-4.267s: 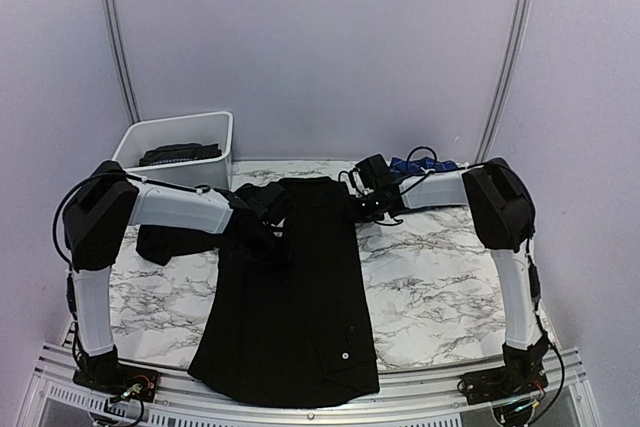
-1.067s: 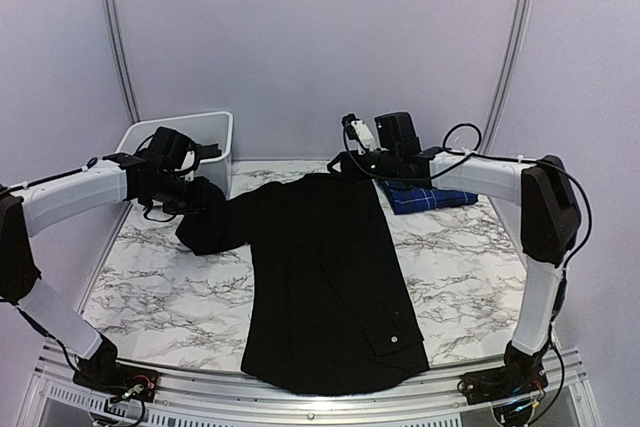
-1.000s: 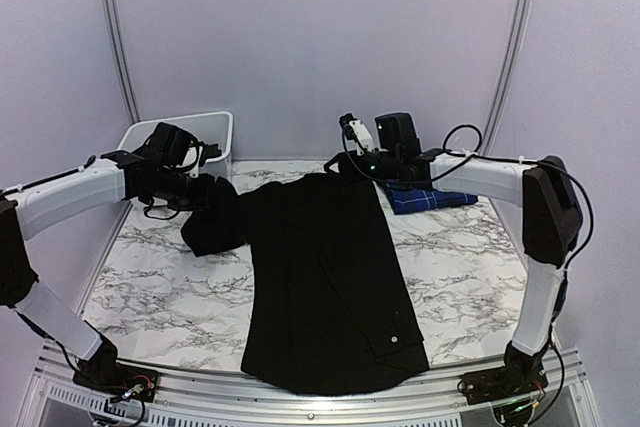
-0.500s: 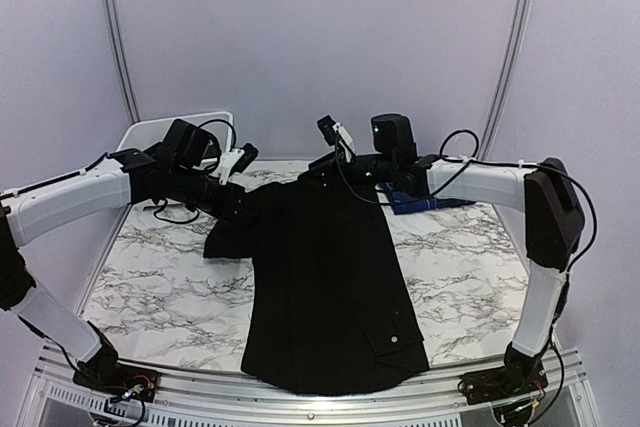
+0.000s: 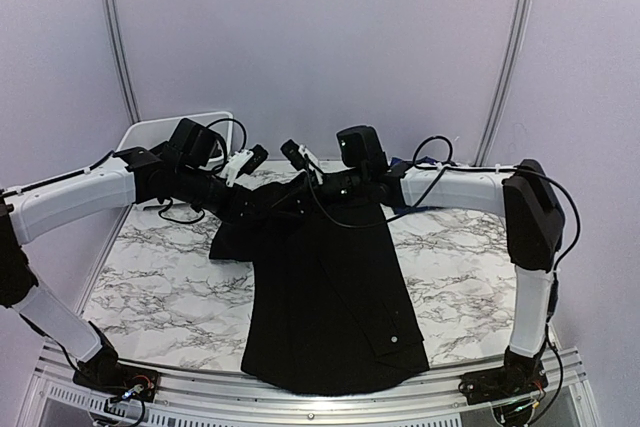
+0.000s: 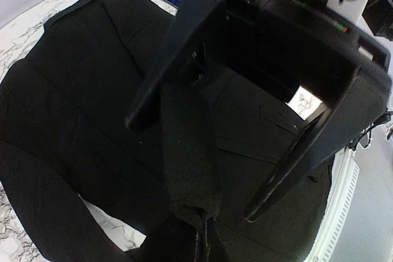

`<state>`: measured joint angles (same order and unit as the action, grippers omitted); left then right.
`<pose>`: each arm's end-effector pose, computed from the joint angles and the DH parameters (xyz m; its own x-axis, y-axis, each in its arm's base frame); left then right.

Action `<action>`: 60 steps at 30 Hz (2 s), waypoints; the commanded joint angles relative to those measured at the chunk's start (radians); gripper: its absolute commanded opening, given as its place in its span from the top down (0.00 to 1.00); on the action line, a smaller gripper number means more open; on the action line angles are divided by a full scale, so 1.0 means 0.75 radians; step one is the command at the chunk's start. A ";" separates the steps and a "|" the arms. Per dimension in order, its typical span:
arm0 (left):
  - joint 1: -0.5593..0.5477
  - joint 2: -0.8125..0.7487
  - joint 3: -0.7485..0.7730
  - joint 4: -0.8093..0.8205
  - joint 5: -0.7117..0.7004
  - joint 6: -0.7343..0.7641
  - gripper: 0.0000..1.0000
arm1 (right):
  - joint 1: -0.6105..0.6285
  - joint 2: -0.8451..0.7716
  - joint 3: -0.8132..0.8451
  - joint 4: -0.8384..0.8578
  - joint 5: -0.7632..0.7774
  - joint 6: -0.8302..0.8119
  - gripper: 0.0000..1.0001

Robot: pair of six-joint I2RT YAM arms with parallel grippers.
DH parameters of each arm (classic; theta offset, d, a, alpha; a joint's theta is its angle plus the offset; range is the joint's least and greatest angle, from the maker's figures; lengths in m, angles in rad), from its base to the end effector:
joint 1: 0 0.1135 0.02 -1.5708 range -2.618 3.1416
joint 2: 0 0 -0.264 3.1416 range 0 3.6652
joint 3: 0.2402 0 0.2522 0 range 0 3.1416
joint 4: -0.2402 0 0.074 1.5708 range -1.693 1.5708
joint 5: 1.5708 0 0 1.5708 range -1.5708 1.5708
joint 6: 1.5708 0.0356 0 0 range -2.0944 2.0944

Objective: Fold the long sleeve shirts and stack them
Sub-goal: Fold the 1/3-folded shirt at the center of the board.

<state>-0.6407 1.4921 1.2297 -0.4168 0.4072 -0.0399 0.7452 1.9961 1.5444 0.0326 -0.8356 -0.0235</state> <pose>0.2596 -0.2112 0.3041 -0.5349 0.3532 -0.7675 0.7752 0.5665 -0.2796 0.3238 0.3347 0.2612 -0.2766 -0.2767 -0.9203 -0.9595 0.0270 0.2803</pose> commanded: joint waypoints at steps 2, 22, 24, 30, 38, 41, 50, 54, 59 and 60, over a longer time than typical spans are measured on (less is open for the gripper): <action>-0.005 0.013 0.033 -0.016 -0.046 0.021 1.00 | 0.009 -0.001 0.019 -0.036 -0.038 0.003 0.50; -0.005 0.109 0.066 0.090 -0.180 -0.185 0.54 | 0.014 -0.204 -0.195 -0.099 0.433 0.292 1.00; -0.005 0.100 0.071 0.123 -0.205 -0.239 0.41 | 0.009 -0.233 -0.218 -0.178 0.570 0.326 1.00; 0.010 0.056 0.087 0.134 -0.400 -0.365 0.27 | -0.033 -0.388 -0.401 -0.366 0.916 0.400 1.00; 0.144 0.104 0.005 0.128 -0.528 -0.555 0.28 | -0.050 -0.700 -0.641 -0.554 1.290 0.471 1.00; 0.163 0.146 -0.001 0.117 -0.535 -0.591 0.28 | -0.052 -0.767 -0.633 -0.625 1.417 0.496 1.00; 0.181 0.228 -0.016 0.092 -0.529 -0.663 0.29 | -0.103 -0.769 -0.367 -0.702 1.541 0.406 1.00; 0.181 0.212 -0.097 0.095 -0.488 -0.693 0.31 | -0.165 -0.731 -0.274 -0.747 1.602 0.373 1.00; 0.163 0.176 -0.196 0.099 -0.406 -0.677 0.35 | -0.287 -0.741 -0.204 -0.748 1.639 0.336 1.00; 0.155 0.171 -0.210 0.099 -0.401 -0.674 0.35 | -0.300 -0.731 -0.201 -0.735 1.593 0.322 1.00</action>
<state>-0.5110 1.6547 1.1126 -0.3344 0.0589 -0.5442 0.5667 1.4364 1.3464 -0.5003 0.3508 0.2573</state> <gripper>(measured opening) 0.652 0.004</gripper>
